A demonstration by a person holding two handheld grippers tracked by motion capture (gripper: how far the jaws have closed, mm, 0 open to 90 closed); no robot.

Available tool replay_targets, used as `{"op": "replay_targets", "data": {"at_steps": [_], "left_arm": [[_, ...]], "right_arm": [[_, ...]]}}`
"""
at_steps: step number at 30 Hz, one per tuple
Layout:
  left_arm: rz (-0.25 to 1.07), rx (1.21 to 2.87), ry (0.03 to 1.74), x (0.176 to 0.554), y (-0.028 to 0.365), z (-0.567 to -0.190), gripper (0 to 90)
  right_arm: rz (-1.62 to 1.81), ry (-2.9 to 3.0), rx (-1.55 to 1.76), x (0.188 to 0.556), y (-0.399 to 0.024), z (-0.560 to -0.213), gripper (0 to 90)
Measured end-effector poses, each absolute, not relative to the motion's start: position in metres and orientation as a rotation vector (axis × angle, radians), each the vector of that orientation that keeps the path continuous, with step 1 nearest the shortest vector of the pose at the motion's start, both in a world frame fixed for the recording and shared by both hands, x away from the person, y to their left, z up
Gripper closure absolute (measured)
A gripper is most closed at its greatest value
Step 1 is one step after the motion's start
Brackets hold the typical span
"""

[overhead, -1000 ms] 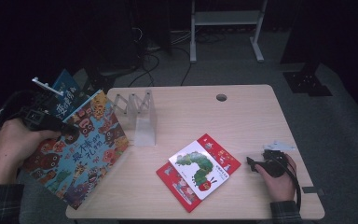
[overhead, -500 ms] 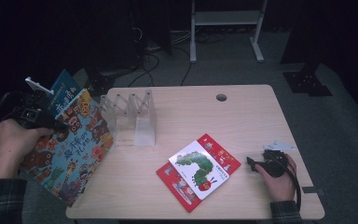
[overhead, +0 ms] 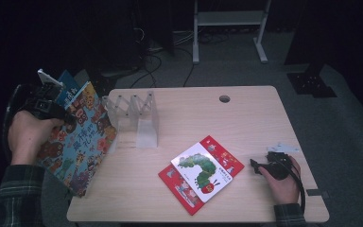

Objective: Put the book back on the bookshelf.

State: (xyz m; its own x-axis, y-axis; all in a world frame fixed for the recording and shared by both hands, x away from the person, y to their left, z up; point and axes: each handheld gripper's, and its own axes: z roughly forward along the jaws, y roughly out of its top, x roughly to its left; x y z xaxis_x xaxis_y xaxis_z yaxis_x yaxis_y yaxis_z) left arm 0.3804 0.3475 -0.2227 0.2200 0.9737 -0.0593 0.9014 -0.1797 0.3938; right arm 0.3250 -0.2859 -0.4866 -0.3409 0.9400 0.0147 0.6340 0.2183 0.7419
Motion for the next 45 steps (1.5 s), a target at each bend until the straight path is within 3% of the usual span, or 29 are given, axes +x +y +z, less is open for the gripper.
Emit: {"op": "replay_targets", "data": {"at_steps": [19,26,30,45], "left_arm": [[0.328,2.068,1.818,0.421,0.339,-0.236,80.4],[0.338,2.016,1.803,0.417,0.346,-0.24,79.4],[0.379,2.039,1.814,0.413,0.347,-0.235,72.6],[0.436,2.028,1.787,0.396,0.362,-0.21,72.8]], "right_arm": [[0.926,2.056,1.45,0.325,-0.286,-0.487,17.8],[0.927,2.057,1.447,0.325,-0.286,-0.487,17.9],[0.927,2.057,1.449,0.325,-0.286,-0.487,17.9],[0.927,2.061,1.445,0.324,-0.285,-0.487,18.0]]}}
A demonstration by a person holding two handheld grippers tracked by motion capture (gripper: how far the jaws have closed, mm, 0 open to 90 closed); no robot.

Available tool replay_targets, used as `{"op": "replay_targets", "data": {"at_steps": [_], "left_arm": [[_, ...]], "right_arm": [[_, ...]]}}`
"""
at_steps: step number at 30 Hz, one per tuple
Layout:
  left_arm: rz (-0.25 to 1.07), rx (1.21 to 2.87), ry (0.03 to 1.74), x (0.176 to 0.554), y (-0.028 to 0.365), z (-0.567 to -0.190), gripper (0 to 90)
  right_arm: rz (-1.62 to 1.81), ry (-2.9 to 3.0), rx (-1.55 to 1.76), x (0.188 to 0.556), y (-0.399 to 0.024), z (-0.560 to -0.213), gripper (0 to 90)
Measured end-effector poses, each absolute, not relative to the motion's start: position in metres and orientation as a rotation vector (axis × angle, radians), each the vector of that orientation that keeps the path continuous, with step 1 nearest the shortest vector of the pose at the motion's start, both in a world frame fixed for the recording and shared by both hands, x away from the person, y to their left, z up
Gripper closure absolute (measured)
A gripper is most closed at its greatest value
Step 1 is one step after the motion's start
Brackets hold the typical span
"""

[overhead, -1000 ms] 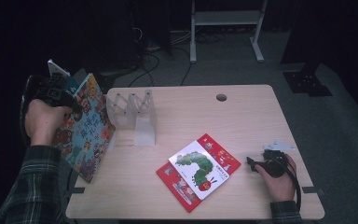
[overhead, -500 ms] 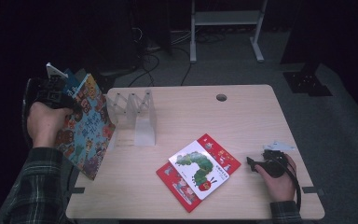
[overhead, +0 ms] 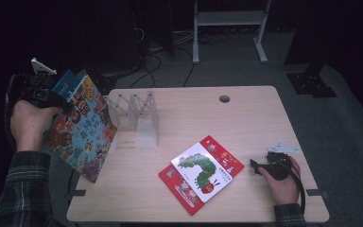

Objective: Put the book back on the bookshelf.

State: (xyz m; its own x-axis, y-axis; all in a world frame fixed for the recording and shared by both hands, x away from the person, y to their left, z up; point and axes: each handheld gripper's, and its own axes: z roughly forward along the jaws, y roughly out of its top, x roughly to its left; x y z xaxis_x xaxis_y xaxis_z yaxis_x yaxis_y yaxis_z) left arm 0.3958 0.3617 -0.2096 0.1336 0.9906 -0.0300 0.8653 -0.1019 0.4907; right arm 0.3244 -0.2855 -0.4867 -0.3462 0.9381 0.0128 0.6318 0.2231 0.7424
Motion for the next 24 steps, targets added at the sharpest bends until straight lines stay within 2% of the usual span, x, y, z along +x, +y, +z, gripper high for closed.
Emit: {"op": "replay_targets", "data": {"at_steps": [15,24], "left_arm": [[0.486,1.988,1.765,0.382,0.373,-0.195,75.9],[0.452,2.034,1.706,0.379,0.369,-0.195,86.6]], "right_arm": [[0.927,2.061,1.445,0.324,-0.285,-0.487,18.0],[0.928,2.061,1.446,0.324,-0.285,-0.487,18.0]]}}
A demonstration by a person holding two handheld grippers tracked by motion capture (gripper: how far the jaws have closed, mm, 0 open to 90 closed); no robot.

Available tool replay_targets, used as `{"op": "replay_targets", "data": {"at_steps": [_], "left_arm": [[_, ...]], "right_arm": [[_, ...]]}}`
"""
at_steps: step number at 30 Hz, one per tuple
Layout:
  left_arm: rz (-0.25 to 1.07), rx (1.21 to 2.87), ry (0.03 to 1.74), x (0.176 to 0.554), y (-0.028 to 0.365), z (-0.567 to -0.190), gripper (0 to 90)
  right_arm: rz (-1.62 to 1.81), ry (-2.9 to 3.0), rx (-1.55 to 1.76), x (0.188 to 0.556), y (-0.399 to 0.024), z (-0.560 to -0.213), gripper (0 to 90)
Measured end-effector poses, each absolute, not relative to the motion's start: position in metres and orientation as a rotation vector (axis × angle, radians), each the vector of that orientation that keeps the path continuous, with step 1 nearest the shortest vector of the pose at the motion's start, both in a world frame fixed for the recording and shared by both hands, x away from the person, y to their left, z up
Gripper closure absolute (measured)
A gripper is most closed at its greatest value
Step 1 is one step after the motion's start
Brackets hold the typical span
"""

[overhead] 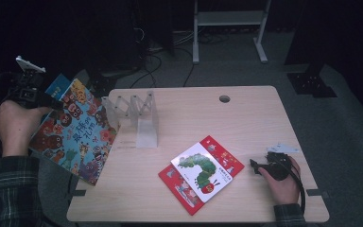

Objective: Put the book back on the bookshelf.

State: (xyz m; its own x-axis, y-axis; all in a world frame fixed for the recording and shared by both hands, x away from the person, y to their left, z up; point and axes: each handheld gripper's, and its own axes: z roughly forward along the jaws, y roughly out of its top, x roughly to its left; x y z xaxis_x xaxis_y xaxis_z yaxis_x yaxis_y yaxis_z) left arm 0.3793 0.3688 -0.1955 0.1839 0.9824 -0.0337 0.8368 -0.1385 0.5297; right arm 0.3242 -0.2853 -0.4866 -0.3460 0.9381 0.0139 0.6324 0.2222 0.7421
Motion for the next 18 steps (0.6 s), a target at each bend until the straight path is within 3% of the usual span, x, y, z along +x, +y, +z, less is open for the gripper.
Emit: {"op": "replay_targets", "data": {"at_steps": [2,18], "left_arm": [[0.439,2.044,1.685,0.378,0.366,-0.196,89.9],[0.32,2.14,1.455,0.373,0.32,-0.234,89.6]], "right_arm": [[0.928,2.061,1.446,0.324,-0.285,-0.487,18.0],[0.928,2.061,1.445,0.324,-0.285,-0.487,18.0]]}}
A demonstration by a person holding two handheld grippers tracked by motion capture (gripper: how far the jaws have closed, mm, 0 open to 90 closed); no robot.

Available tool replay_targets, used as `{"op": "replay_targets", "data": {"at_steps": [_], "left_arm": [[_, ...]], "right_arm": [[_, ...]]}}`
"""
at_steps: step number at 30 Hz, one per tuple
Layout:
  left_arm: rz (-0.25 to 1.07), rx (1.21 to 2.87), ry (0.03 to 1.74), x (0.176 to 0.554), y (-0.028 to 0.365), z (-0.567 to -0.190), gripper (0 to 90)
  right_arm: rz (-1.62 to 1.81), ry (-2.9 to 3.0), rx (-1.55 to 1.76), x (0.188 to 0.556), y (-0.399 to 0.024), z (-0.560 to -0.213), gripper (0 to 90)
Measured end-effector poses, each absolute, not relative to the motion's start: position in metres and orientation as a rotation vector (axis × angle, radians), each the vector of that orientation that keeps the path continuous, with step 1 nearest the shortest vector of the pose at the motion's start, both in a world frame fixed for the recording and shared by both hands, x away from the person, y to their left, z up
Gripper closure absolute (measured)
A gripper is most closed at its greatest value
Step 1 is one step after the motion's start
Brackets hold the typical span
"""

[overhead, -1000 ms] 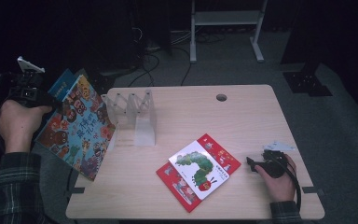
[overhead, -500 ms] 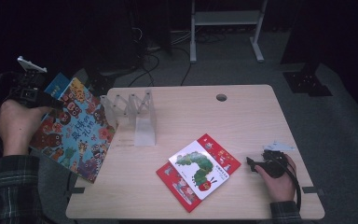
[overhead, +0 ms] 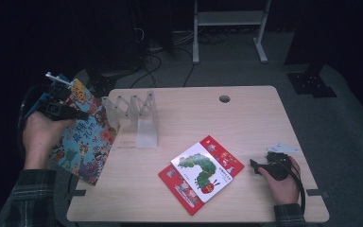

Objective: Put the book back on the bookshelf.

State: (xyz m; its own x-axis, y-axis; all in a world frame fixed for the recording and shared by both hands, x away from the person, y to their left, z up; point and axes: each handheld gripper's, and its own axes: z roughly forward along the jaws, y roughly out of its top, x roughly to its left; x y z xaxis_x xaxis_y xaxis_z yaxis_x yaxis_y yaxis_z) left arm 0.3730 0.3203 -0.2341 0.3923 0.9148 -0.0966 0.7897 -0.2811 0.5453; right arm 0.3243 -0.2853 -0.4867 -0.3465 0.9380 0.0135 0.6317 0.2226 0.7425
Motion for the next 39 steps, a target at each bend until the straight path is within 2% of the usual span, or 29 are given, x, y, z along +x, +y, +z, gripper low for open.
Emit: {"op": "replay_targets", "data": {"at_steps": [11,20,30,36,39], "left_arm": [[0.254,2.187,1.32,0.372,0.287,-0.266,89.5],[0.209,2.204,1.195,0.371,0.262,-0.314,89.2],[0.18,2.211,1.124,0.364,0.252,-0.363,85.8],[0.208,2.232,1.08,0.357,0.248,-0.391,80.7],[0.236,2.247,1.069,0.354,0.247,-0.402,74.6]], "right_arm": [[0.928,2.061,1.445,0.324,-0.285,-0.487,18.0],[0.929,2.061,1.445,0.324,-0.285,-0.487,17.9],[0.929,2.062,1.445,0.324,-0.285,-0.487,18.0],[0.93,2.066,1.442,0.324,-0.285,-0.487,18.0],[0.93,2.066,1.442,0.324,-0.285,-0.487,18.0]]}}
